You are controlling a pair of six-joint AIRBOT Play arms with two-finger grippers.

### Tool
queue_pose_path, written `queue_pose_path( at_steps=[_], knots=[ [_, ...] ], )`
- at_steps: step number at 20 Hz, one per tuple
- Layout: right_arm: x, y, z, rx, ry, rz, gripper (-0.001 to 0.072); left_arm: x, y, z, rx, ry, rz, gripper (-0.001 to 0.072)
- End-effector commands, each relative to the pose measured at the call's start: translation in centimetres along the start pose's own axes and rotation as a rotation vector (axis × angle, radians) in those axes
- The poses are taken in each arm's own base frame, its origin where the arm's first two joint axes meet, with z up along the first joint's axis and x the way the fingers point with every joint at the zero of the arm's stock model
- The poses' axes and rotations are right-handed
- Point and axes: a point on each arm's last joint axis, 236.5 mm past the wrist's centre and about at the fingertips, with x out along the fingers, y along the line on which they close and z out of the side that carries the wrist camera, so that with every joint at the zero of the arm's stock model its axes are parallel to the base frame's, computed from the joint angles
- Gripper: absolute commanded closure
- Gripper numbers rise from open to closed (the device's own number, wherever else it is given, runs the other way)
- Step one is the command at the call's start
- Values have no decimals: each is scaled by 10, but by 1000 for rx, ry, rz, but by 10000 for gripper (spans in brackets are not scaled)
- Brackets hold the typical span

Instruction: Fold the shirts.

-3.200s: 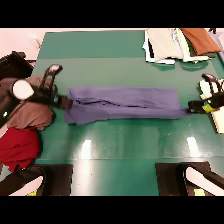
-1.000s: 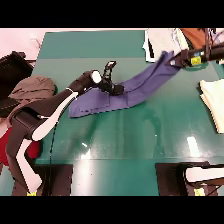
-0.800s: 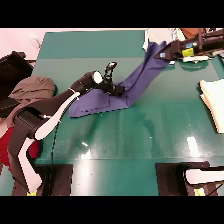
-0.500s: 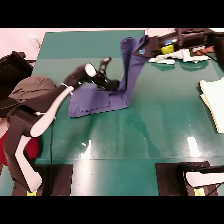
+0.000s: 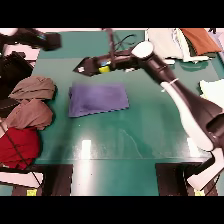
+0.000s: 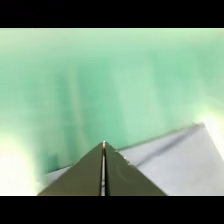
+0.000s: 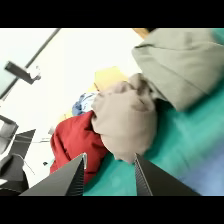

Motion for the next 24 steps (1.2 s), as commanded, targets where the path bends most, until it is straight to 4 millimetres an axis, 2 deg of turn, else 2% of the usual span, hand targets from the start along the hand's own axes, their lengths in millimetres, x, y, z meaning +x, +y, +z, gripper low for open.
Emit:
queue_pose_path(
  at_steps=[1,3,4,6,8,9,10,11,12,13,15,18,21,22,23,24],
  knots=[
    [19,-4,-11,-91,47,-13,351,-49,39,10,-3,-31,107,682],
    [-13,-39,-19,-91,101,-120,406,-44,30,2,7,-3,92,683],
    [-33,-63,-27,-60,128,-187,406,-40,21,1,19,0,77,683],
    [-86,-122,-52,53,183,-347,407,-33,0,2,55,-8,45,683],
    [-144,-180,-86,208,220,-514,403,-28,-25,4,86,-21,8,683],
    [-166,-201,-103,279,224,-551,319,-27,-35,3,98,-25,-7,682],
    [-184,-219,-117,376,210,-570,158,-26,-44,3,110,-29,-21,683],
    [-196,-234,-134,462,207,-593,122,-25,-52,3,119,-33,-33,682],
    [-203,-246,-150,520,216,-603,122,-24,-57,3,128,-35,-41,682],
    [-203,-253,-162,555,230,-604,123,-24,-62,2,142,-35,-48,682],
    [-186,-257,-176,635,225,-546,123,-22,-69,0,162,-30,-61,682],
    [-143,-259,-180,705,205,-439,143,-21,-72,-1,165,-26,-65,682],
    [-95,-257,-178,684,242,-371,160,-21,-74,-3,160,-20,-76,682],
    [-82,-256,-176,664,250,-359,227,-21,-76,-4,157,-15,-83,682],
    [-69,-256,-172,641,254,-350,262,-21,-77,-4,154,-16,-90,682],
    [-58,-255,-166,614,254,-341,344,-22,-79,-4,150,-17,-97,682]
  ],
)
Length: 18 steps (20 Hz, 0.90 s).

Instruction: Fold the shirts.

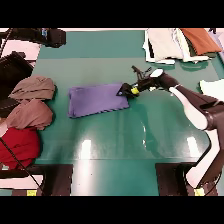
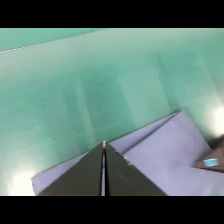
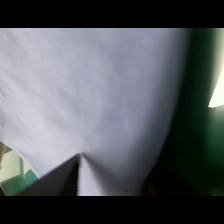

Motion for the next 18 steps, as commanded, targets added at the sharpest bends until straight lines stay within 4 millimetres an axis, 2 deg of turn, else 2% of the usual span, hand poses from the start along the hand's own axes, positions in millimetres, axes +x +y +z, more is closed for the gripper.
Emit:
queue_pose_path(
  at_steps=[1,2,3,4,6,8,10,13,15,18],
  knots=[
    [34,26,11,-60,5,39,470,0,-7,-1,-10,3,-28,683],
    [35,34,16,-88,-3,40,610,1,-11,-1,-8,3,-34,683],
    [32,41,20,-107,-13,45,696,2,-14,-2,8,7,-29,684],
    [26,50,26,-132,-23,52,696,6,-20,-5,31,17,-27,683],
    [-1,58,39,-172,-61,41,697,13,-43,-12,83,36,-44,683],
    [-45,50,54,-207,-117,-17,696,16,-73,-16,132,42,-87,683],
    [-102,30,65,-201,-191,-87,696,16,-97,-21,174,46,-124,683],
    [-204,-21,69,-128,-335,-211,697,15,-117,-26,214,52,-157,683],
    [-278,-63,60,-53,-445,-306,696,15,-119,-26,210,52,-165,683],
    [-382,-115,34,85,-610,-398,696,15,-121,-24,196,45,-171,683]
  ],
)
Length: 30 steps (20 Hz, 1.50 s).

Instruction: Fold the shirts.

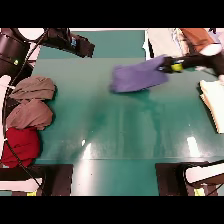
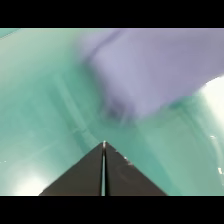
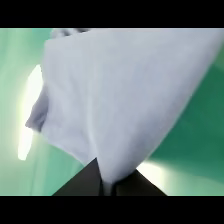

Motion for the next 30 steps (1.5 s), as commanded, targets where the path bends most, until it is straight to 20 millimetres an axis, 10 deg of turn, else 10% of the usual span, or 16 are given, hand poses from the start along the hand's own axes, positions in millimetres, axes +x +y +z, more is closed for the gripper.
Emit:
queue_pose_path(
  at_steps=[1,7,21,30],
  knots=[
    [-104,-97,13,141,-166,-173,696,1,-8,4,-23,-17,-22,683],
    [-207,-187,21,293,-347,-313,696,0,-9,9,-55,-39,-24,683],
    [-294,-196,127,105,-637,-428,697,1,-9,1,-78,-3,-28,682],
    [-331,-205,74,158,-519,-484,697,1,-10,1,-78,-3,-29,682]
  ],
)
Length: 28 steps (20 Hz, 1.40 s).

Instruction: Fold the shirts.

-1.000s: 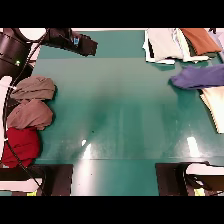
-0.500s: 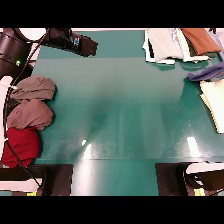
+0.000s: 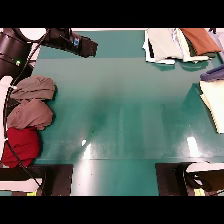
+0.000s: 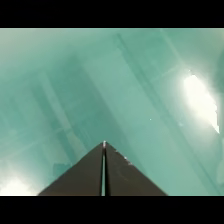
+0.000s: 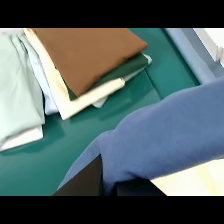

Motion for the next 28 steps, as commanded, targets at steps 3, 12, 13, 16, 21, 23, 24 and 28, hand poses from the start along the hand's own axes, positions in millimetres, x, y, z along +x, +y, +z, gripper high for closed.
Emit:
queue_pose_path(
  at_steps=[3,12,13,16,21,23,24,28],
  knots=[
    [-32,-40,-43,37,150,-128,697,0,0,-2,1,7,0,682],
    [-75,-110,-214,263,496,-313,300,0,0,-2,2,8,0,682],
    [-81,-112,-225,291,518,-315,239,0,0,-2,3,8,0,682],
    [-97,-112,-225,321,503,-319,180,0,0,-2,9,8,0,682],
    [-77,-11,-148,309,225,-17,182,0,0,0,8,0,0,682],
    [-70,59,-133,246,194,140,183,0,0,-2,4,10,0,681],
    [-67,96,-133,191,201,207,183,0,0,-4,5,18,-1,681],
    [-70,236,-171,-47,296,452,186,0,1,8,5,-33,2,681]
  ],
)
